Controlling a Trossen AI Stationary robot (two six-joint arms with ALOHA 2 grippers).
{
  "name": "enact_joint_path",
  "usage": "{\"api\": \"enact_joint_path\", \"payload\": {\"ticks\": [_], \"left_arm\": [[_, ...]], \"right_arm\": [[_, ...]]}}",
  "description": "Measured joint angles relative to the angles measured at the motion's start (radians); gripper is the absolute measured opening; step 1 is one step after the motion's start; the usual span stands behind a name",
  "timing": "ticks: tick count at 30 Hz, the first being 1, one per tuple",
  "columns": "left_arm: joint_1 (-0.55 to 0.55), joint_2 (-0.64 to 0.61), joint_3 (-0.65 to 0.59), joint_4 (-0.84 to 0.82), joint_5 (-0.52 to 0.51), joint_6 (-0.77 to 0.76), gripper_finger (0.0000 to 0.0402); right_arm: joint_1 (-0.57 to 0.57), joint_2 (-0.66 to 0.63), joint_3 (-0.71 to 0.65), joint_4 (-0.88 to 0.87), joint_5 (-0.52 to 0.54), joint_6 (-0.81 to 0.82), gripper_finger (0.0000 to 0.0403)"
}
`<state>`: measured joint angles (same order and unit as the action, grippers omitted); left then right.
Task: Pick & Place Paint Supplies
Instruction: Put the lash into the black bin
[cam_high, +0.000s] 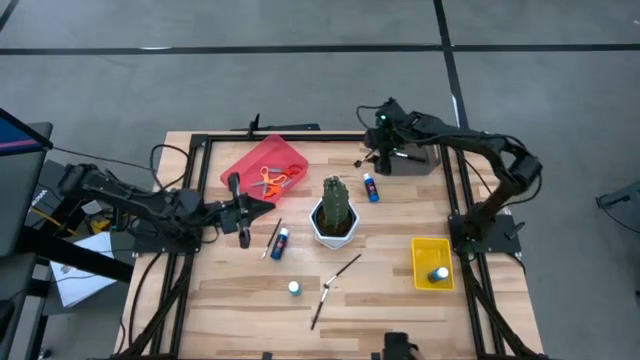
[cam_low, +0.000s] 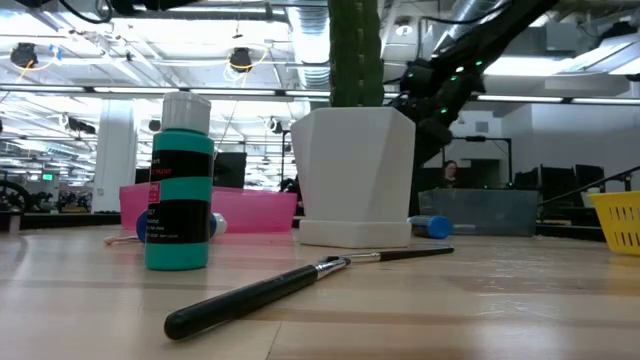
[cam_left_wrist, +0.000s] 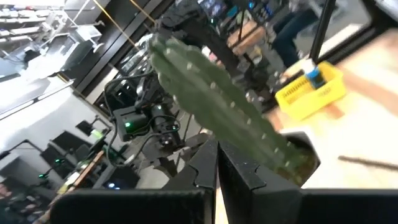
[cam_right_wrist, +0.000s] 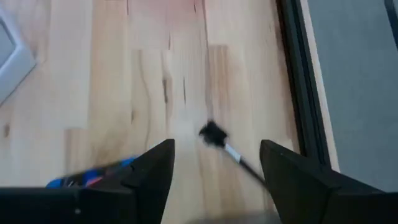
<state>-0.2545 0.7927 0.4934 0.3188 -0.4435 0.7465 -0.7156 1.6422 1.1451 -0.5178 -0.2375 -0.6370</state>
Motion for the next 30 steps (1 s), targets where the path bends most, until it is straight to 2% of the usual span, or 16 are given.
{"api": "enact_joint_path", "payload": {"ticks": [7,13,19,30], "left_arm": [[0.019,-0.007,0.0,0.022,0.0,0.015,0.0007],[0.019,-0.063,0.0,0.014,-0.02,0.061,0.0007],[0.019,-0.117,0.0,0.029,-0.032,0.148,0.0007],[0.019,-0.124,0.0,0.025,-0.035,0.155,0.0007]], "right_arm": [[0.02,0.175,0.127,-0.027,0.001,-0.025,0.0212],[-0.001,0.278,0.168,-0.081,0.002,-0.047,0.02],[-0.023,0.296,0.169,-0.093,0.002,-0.073,0.019],[-0.03,0.292,0.169,-0.01,-0.004,-0.126,0.0185]]}}
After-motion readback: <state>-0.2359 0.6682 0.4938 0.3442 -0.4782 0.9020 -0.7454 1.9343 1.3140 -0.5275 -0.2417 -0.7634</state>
